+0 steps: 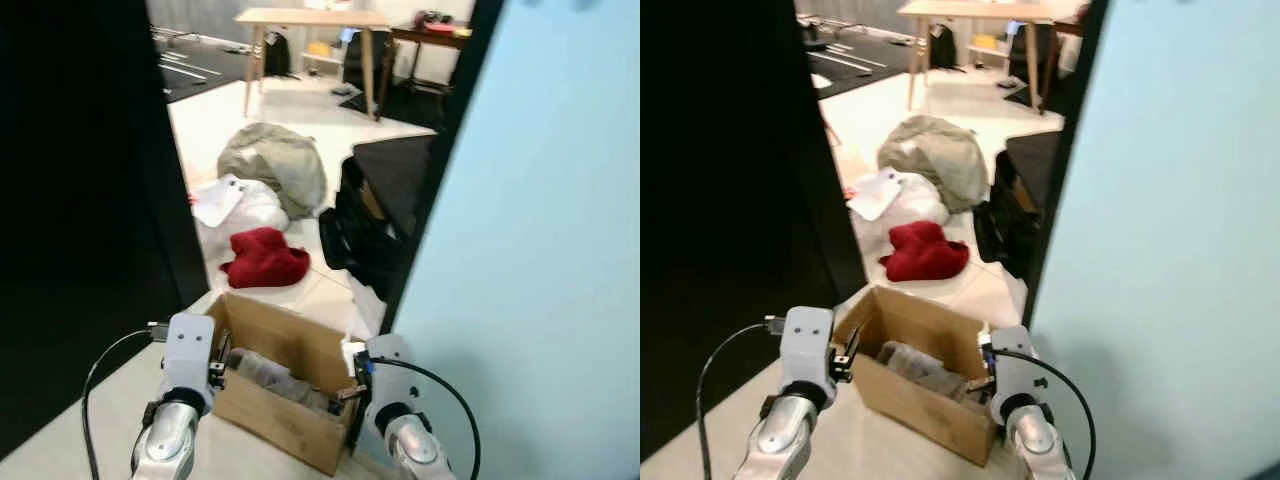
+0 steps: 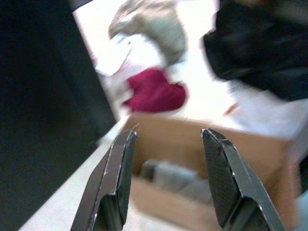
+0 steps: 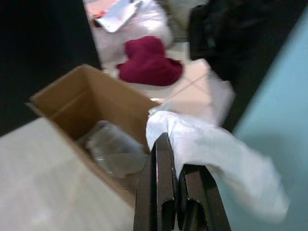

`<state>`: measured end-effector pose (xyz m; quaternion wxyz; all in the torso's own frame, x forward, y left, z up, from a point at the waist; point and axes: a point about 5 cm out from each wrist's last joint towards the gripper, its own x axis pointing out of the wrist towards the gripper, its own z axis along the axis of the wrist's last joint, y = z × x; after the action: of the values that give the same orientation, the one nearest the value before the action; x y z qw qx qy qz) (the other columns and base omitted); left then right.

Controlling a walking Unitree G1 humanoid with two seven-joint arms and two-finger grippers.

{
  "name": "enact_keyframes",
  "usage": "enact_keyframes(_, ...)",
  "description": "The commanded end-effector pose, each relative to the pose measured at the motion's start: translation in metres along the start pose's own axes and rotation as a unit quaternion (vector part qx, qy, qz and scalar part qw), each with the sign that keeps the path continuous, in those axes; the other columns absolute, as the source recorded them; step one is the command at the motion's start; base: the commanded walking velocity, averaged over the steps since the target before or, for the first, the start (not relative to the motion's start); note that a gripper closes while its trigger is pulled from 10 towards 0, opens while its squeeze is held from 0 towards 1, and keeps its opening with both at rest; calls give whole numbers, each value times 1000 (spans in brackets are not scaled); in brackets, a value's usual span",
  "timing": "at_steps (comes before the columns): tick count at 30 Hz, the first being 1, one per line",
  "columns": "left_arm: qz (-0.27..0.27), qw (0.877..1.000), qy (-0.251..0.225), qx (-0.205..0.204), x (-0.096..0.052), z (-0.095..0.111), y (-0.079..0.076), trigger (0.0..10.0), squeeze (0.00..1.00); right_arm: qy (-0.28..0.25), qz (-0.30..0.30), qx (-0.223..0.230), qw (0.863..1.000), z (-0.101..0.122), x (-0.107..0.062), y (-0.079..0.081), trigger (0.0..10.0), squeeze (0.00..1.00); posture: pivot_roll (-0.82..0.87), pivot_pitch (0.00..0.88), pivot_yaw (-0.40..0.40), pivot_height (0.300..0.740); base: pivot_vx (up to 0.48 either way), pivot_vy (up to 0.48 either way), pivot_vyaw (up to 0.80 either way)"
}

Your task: Clean up the room

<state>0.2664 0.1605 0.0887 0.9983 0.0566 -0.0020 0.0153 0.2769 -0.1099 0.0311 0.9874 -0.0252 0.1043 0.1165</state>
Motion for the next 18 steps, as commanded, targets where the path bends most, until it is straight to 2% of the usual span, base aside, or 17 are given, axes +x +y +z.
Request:
enact_keyframes(1,6,1000,8,7,-2,-4,3,10000,0,7,0,2,1000,-3,-1,1,10000,0,40,83,-14,740,0,0,-800)
enact_keyframes(6,7,1000,9,7,-2,-4,4,10000,0,14,4,6,1000,-4,0,1,10000,0,40,83,-15,740,0,0,-800)
enact_keyframes(16,5,1000,14,2,-2,-5,5,10000,0,28,17,-4,999,-9,-1,7,10000,0,41,77,-12,740,0,0,0)
enact_keyframes(18,3,1000,15,1,-2,-5,5,10000,0,27,15,-4,999,-9,-1,7,10000,0,40,77,-10,740,0,244,0)
